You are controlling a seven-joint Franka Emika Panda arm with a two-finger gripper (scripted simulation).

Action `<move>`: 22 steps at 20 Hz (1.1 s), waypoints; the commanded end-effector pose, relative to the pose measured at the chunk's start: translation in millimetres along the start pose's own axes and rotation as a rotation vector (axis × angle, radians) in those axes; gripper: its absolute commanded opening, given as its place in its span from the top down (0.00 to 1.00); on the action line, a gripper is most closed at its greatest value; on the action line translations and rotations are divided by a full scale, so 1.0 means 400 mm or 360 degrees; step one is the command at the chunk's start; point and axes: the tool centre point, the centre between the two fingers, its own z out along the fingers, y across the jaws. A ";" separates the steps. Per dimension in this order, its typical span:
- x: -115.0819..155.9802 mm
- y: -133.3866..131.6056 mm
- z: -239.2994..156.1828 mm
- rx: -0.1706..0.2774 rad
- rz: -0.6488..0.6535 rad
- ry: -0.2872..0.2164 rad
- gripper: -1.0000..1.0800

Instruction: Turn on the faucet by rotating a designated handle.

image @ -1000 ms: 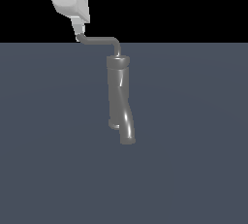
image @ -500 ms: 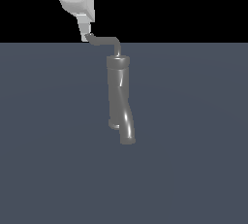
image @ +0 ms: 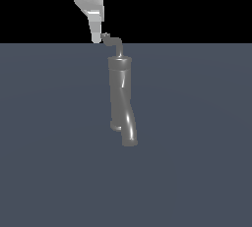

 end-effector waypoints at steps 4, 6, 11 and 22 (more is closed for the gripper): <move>0.036 0.009 0.000 -0.0002 0.0004 0.0001 1.00; 0.067 0.012 0.000 -0.0003 0.0007 0.0001 1.00; 0.145 0.020 0.000 -0.0004 0.0014 0.0001 1.00; 0.199 -0.006 0.000 -0.0007 -0.0033 0.0002 1.00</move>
